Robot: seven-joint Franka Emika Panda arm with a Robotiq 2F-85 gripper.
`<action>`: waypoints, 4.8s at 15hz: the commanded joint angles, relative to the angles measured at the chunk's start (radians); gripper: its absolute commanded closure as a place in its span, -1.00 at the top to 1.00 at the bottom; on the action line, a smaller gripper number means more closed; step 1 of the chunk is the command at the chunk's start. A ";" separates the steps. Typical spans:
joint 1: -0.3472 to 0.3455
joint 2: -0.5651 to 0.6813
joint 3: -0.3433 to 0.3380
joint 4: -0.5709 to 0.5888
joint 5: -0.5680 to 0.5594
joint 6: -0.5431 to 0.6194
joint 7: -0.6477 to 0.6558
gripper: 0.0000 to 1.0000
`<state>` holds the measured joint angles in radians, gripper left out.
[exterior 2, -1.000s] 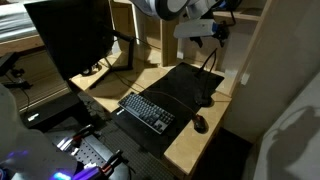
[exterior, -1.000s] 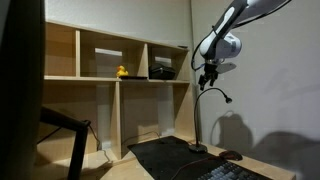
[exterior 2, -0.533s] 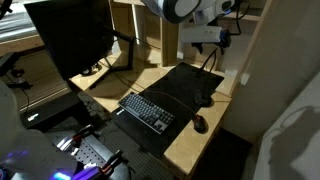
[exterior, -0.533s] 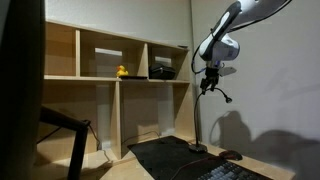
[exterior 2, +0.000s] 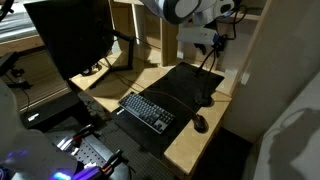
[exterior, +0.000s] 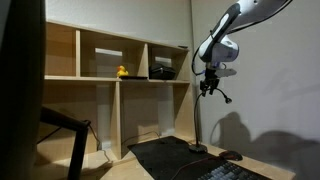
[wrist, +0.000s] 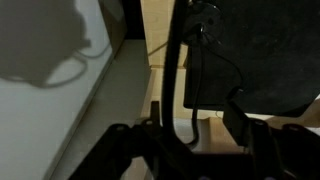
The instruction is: Move the lamp to the left side of the desk
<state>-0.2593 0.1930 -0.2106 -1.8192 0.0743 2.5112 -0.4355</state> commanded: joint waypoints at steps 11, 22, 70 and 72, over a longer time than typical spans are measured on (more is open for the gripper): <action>-0.022 0.001 -0.003 0.046 -0.054 -0.053 0.062 -0.95; 0.003 -0.162 0.042 0.110 0.259 -0.221 -0.009 -0.95; 0.364 -0.080 0.346 -0.215 0.535 0.592 0.022 -0.95; 0.360 -0.072 0.345 -0.232 0.548 0.641 0.045 -0.95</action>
<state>0.1053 0.1138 0.1249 -2.0194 0.5782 3.0681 -0.3806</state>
